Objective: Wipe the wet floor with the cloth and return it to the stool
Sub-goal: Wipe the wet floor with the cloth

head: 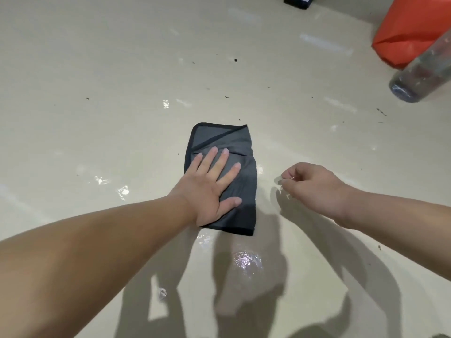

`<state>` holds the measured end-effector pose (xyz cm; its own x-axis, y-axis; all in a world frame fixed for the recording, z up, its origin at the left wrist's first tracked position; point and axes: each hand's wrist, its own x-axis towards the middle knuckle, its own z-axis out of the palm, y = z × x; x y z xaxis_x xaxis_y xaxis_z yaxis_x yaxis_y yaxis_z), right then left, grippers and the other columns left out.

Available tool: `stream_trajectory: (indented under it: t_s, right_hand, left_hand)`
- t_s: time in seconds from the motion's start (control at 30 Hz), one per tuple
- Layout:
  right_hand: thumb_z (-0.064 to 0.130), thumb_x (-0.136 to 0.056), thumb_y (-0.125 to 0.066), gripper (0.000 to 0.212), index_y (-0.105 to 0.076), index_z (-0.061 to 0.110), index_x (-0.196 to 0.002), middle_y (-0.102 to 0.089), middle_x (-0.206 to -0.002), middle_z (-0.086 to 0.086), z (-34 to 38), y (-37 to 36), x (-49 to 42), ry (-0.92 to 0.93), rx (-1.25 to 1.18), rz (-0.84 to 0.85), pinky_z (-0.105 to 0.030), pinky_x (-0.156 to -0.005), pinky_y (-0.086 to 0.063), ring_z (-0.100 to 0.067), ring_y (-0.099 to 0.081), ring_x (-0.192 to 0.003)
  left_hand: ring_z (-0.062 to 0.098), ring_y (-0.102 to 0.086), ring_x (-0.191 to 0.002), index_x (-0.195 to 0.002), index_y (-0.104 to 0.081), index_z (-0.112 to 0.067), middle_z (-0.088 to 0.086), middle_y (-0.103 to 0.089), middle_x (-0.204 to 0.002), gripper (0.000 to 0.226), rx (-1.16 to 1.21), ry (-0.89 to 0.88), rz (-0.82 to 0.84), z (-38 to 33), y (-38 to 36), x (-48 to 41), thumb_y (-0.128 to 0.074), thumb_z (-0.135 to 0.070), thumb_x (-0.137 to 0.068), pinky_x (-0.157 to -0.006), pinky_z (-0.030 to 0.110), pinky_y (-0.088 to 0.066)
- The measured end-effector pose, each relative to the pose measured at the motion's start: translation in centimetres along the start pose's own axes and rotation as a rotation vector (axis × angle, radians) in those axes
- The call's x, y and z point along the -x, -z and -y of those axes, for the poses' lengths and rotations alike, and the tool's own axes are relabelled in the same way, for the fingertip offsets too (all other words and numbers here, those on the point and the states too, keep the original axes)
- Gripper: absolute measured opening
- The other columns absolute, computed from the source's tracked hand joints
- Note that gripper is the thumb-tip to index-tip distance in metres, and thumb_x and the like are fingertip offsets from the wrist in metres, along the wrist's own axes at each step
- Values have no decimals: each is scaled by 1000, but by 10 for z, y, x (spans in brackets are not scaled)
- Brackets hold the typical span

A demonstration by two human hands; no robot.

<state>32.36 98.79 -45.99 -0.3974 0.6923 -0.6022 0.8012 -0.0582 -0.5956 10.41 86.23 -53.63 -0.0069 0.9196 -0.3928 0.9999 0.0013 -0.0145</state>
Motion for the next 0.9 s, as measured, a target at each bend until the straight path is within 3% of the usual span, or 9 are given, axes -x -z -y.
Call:
stream_trajectory:
  t_s: [0.13,0.23,0.33,0.43,0.5,0.63,0.77,0.9]
  right_hand:
    - [29,-97,-56,11,-63,22,-101,-71,-96,3,36,-48,3,70,310,184,-25,-70,-50,-14,-62,-82]
    - [41,-95,-54,21,-57,26,-110,-70,-97,9,59,-81,6,157,668,347,-34,-87,-54,-16,-65,-93]
    - [46,-96,-46,23,-54,29,-109,-66,-99,11,71,-107,11,339,885,259,-36,-84,-53,-21,-63,-95]
    - [44,-97,-45,18,-52,30,-105,-65,-95,10,65,-115,22,414,822,168,-36,-76,-52,-21,-62,-89]
    - [43,-97,-44,16,-51,30,-104,-64,-95,11,51,-108,32,393,801,161,-34,-75,-50,-20,-61,-88]
    - [41,-96,-46,14,-50,28,-99,-64,-87,11,12,-70,56,205,737,161,-34,-73,-52,-16,-61,-82]
    - [45,-98,-47,18,-52,31,-108,-61,-82,17,-29,-31,83,36,704,75,-32,-70,-50,-10,-61,-82]
    - [48,-101,-46,16,-52,34,-107,-61,-82,16,-48,-14,113,-71,620,16,-36,-78,-54,-8,-60,-79]
  left_hand:
    - [38,15,-157,-165,-3,-21,16,7,-171,80,137,109,-138,8,-39,71,-12,-68,-100,-126,55,-3]
    - [44,2,-156,-163,-20,-14,22,-9,-170,81,196,155,-165,-14,-61,116,-24,-65,-100,-124,60,-10]
    - [44,3,-156,-163,-21,-16,21,-11,-170,82,210,156,-176,-22,-74,138,-25,-67,-99,-124,61,-11]
    - [42,12,-156,-165,-9,-23,18,2,-171,86,212,116,-177,-11,-76,133,-21,-72,-96,-125,60,-5]
    - [43,7,-156,-165,-11,-23,19,-3,-171,88,184,103,-185,-2,-71,124,-23,-74,-94,-124,60,-6]
    - [45,8,-155,-165,-8,-22,20,0,-171,88,81,113,-138,1,-52,91,-13,-75,-95,-123,61,-4]
    - [45,9,-155,-164,-9,-22,20,0,-171,87,130,177,-161,-20,-40,49,-16,-74,-95,-124,61,-3]
    - [45,14,-155,-165,-3,-20,18,6,-171,86,128,198,-169,-30,-37,26,-11,-72,-96,-124,61,2]
